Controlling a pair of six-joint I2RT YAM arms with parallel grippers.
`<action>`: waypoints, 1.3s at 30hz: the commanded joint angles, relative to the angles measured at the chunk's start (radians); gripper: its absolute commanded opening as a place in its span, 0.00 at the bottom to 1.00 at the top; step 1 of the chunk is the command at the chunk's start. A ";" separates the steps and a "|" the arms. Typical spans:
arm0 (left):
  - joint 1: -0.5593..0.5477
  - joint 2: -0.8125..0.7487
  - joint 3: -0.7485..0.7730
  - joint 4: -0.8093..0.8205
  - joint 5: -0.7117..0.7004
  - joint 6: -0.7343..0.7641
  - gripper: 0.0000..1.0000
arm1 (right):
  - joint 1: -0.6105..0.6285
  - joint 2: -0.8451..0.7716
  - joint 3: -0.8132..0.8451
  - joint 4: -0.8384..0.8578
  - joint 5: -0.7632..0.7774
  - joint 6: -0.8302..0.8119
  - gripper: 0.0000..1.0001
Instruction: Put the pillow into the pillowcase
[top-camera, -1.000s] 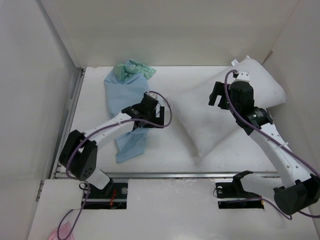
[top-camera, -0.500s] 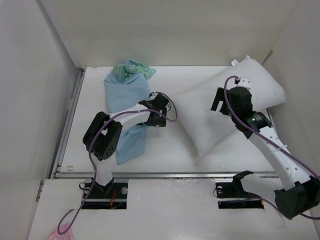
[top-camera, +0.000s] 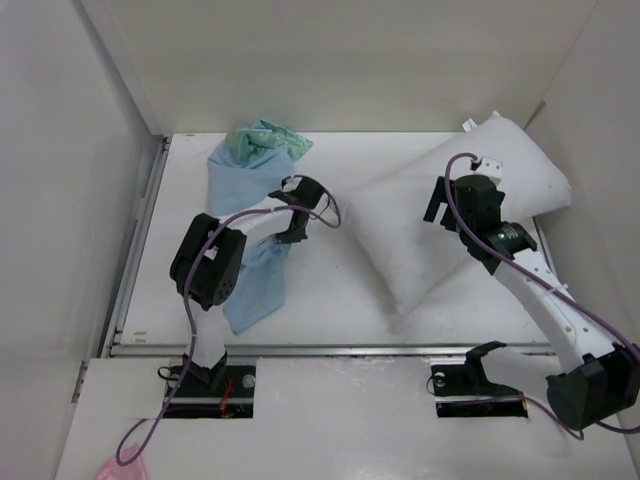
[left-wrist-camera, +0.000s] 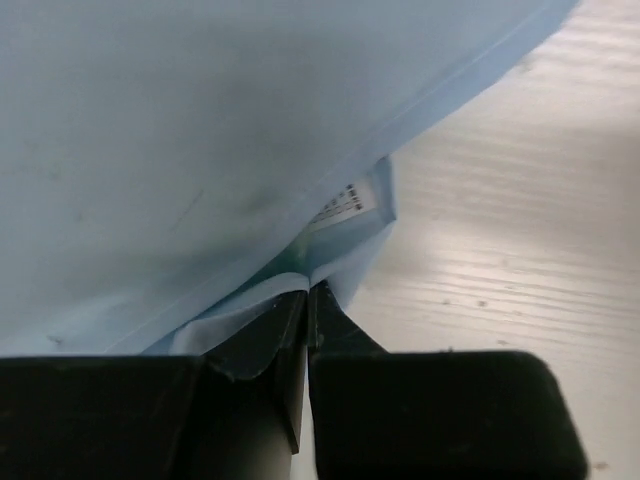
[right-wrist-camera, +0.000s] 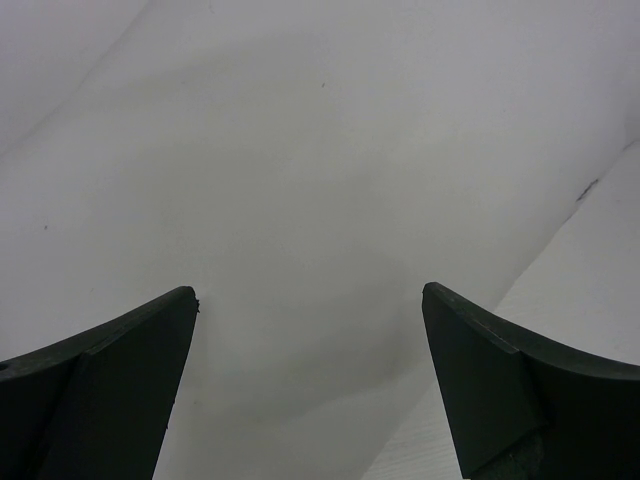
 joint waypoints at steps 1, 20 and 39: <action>0.004 -0.107 0.107 0.072 0.034 0.102 0.00 | -0.004 0.002 0.000 0.047 0.058 0.022 1.00; 0.146 -0.419 0.023 0.080 0.303 0.057 1.00 | -0.022 0.049 0.083 0.041 0.014 0.000 1.00; 0.331 -0.705 -0.261 0.206 0.079 -0.095 1.00 | 0.334 0.535 0.503 0.157 -0.392 -0.234 0.98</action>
